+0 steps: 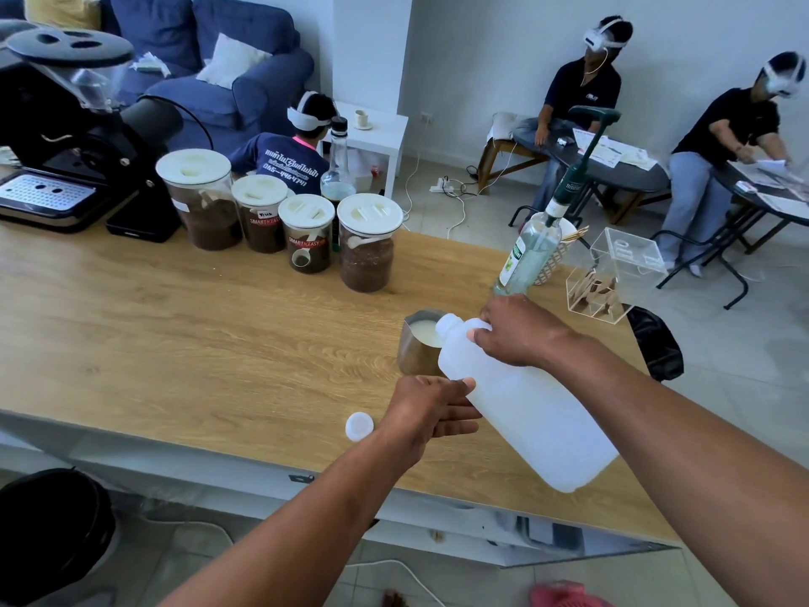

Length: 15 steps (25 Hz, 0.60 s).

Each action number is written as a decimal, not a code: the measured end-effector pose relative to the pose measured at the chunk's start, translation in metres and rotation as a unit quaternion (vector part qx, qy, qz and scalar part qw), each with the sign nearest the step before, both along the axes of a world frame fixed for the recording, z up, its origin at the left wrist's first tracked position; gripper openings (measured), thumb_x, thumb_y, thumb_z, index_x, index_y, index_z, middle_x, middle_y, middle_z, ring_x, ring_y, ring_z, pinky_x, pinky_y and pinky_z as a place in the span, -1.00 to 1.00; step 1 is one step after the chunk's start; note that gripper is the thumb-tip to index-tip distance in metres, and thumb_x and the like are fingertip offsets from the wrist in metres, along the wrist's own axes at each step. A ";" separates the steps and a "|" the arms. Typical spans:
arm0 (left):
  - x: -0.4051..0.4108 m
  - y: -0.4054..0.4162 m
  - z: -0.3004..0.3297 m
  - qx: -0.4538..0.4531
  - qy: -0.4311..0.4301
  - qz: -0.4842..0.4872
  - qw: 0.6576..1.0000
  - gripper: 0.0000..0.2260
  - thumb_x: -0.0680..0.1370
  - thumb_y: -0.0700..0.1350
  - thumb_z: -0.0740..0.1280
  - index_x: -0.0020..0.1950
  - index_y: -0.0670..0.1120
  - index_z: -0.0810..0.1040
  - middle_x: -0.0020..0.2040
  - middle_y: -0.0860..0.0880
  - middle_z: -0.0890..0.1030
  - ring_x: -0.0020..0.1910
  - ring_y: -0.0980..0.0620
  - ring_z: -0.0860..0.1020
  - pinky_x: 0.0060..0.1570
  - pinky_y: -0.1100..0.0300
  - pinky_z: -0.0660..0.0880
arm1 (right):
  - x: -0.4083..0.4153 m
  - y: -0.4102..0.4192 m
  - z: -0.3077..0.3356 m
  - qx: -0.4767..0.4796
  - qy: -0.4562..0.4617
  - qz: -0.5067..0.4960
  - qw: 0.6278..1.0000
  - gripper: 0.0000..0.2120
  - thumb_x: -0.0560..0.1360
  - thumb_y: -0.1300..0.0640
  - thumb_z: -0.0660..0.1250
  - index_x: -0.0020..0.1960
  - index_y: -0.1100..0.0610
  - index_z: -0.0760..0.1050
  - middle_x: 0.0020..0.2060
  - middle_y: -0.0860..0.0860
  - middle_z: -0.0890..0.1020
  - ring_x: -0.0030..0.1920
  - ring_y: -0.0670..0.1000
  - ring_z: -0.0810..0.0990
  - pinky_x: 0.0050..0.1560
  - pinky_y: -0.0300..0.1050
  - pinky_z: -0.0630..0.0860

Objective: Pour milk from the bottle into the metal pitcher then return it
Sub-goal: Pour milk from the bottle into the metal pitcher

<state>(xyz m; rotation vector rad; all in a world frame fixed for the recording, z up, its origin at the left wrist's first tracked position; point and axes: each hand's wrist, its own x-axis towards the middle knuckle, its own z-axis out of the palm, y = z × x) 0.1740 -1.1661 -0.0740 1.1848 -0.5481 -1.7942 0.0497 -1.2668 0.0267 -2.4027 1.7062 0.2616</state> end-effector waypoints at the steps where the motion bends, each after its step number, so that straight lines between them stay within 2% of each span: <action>1: 0.001 0.000 -0.001 -0.002 -0.011 0.001 1.000 -0.70 0.57 -0.16 0.47 0.18 -0.36 0.61 0.03 -0.26 0.75 0.01 -0.19 0.76 0.00 -0.05 0.70 | -0.002 0.003 -0.001 -0.001 -0.011 -0.007 1.000 -0.73 0.59 -0.06 0.29 -0.16 0.12 0.42 -0.25 0.05 0.47 -0.13 0.16 0.53 -0.32 -0.09 0.30; 4: 0.004 0.000 -0.002 -0.008 -0.045 0.002 0.999 -0.69 0.56 -0.14 0.48 0.16 -0.35 0.62 0.01 -0.24 0.76 -0.01 -0.18 0.76 0.00 -0.07 0.71 | -0.009 0.012 -0.005 -0.007 -0.045 -0.027 0.999 -0.69 0.60 -0.05 0.27 -0.23 0.05 0.31 -0.20 0.05 0.46 -0.14 0.15 0.47 -0.39 -0.12 0.19; 7: 0.005 -0.001 -0.001 -0.017 -0.086 0.000 0.996 -0.70 0.56 -0.13 0.49 0.15 -0.33 0.63 0.00 -0.22 0.77 -0.04 -0.17 0.77 -0.03 -0.08 0.71 | -0.017 0.022 -0.008 -0.017 -0.090 -0.052 0.994 -0.60 0.59 -0.06 0.28 -0.34 -0.04 0.19 -0.25 0.03 0.46 -0.18 0.14 0.48 -0.39 -0.12 0.19; 10: 0.006 0.000 0.003 -0.047 -0.150 -0.003 0.988 -0.76 0.56 -0.12 0.49 0.11 -0.26 0.66 -0.03 -0.17 0.77 -0.08 -0.11 0.77 -0.05 -0.08 0.72 | -0.027 0.035 -0.010 -0.034 -0.141 -0.072 0.987 -0.59 0.58 -0.04 0.29 -0.35 -0.01 0.21 -0.32 0.03 0.49 -0.19 0.17 0.54 -0.31 -0.06 0.34; 13: 0.006 0.001 0.011 -0.091 -0.207 -0.011 0.974 -0.83 0.56 -0.11 0.48 0.06 -0.19 0.69 -0.06 -0.10 0.78 -0.08 -0.06 0.77 -0.03 -0.10 0.71 | -0.038 0.048 -0.014 -0.077 -0.193 -0.085 0.975 -0.62 0.56 -0.05 0.31 -0.33 0.12 0.31 -0.39 0.07 0.58 -0.24 0.20 0.60 -0.21 0.06 0.56; 15: 0.005 0.000 0.018 -0.116 -0.247 -0.019 0.962 -0.86 0.56 -0.11 0.49 0.06 -0.15 0.71 -0.08 -0.05 0.79 -0.09 -0.02 0.77 -0.03 -0.10 0.71 | -0.047 0.055 -0.018 -0.104 -0.230 -0.100 0.962 -0.63 0.54 -0.07 0.30 -0.30 0.16 0.38 -0.41 0.09 0.61 -0.27 0.18 0.61 -0.19 0.12 0.59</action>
